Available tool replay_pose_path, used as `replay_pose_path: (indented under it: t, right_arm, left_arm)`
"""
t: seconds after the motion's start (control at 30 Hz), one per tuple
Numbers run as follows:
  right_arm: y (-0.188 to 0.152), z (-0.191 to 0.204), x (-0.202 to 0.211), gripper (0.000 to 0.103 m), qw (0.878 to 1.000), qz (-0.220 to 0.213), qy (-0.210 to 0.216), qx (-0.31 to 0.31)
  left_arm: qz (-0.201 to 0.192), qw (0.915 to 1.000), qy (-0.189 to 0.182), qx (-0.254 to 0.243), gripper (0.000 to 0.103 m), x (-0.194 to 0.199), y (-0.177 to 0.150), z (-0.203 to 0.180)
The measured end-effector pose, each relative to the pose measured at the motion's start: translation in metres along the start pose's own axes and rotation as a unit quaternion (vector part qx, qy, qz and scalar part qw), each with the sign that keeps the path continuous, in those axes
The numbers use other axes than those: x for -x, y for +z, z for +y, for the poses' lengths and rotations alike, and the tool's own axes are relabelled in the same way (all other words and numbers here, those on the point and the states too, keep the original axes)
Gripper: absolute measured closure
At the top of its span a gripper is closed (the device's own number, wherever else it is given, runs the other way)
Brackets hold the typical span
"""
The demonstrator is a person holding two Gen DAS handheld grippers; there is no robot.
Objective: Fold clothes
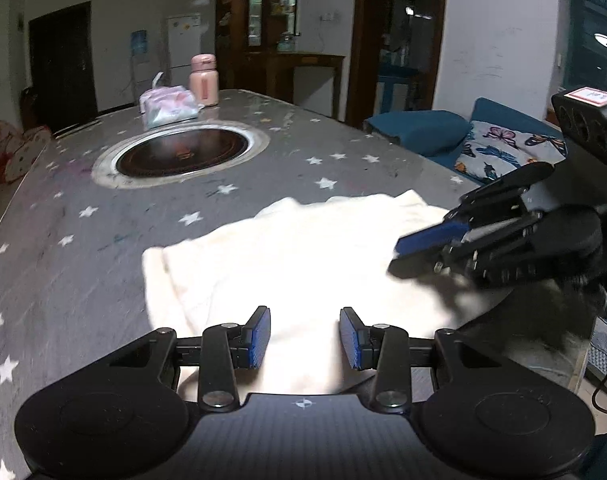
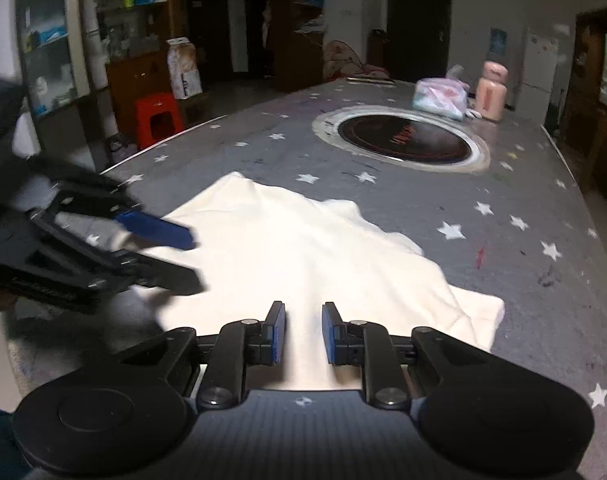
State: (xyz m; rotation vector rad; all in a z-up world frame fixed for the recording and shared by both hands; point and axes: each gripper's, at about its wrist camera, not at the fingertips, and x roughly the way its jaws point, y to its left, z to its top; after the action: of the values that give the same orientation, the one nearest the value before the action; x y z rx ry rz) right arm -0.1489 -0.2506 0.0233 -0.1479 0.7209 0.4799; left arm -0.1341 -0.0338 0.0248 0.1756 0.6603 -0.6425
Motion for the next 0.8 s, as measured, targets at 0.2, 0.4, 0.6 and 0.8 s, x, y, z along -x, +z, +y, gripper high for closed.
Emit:
replay_pose_path:
  t: [0.2, 0.4, 0.6, 0.8]
  right_arm:
    - [0.001, -0.025, 0.001, 0.081, 0.999, -0.005, -0.014, -0.036]
    - [0.001, -0.046, 0.003, 0.085, 0.997, -0.003, -0.015, -0.071]
    - [0.005, -0.052, -0.004, 0.09, 0.996, -0.003, -0.027, -0.081]
    - [0.013, -0.053, -0.016, 0.089, 0.996, 0.001, -0.035, -0.077]
  left_arm:
    - [-0.003, 0.9999, -0.005, 0.009, 0.062, 0.003, -0.005, 0.006]
    - [-0.005, 0.9999, -0.003, 0.009, 0.061, 0.001, 0.006, 0.012]
    - [0.003, 0.9997, -0.006, 0.023, 0.061, -0.021, 0.021, 0.024]
    - [0.008, 0.9996, 0.002, 0.028, 0.062, -0.038, 0.031, 0.034]
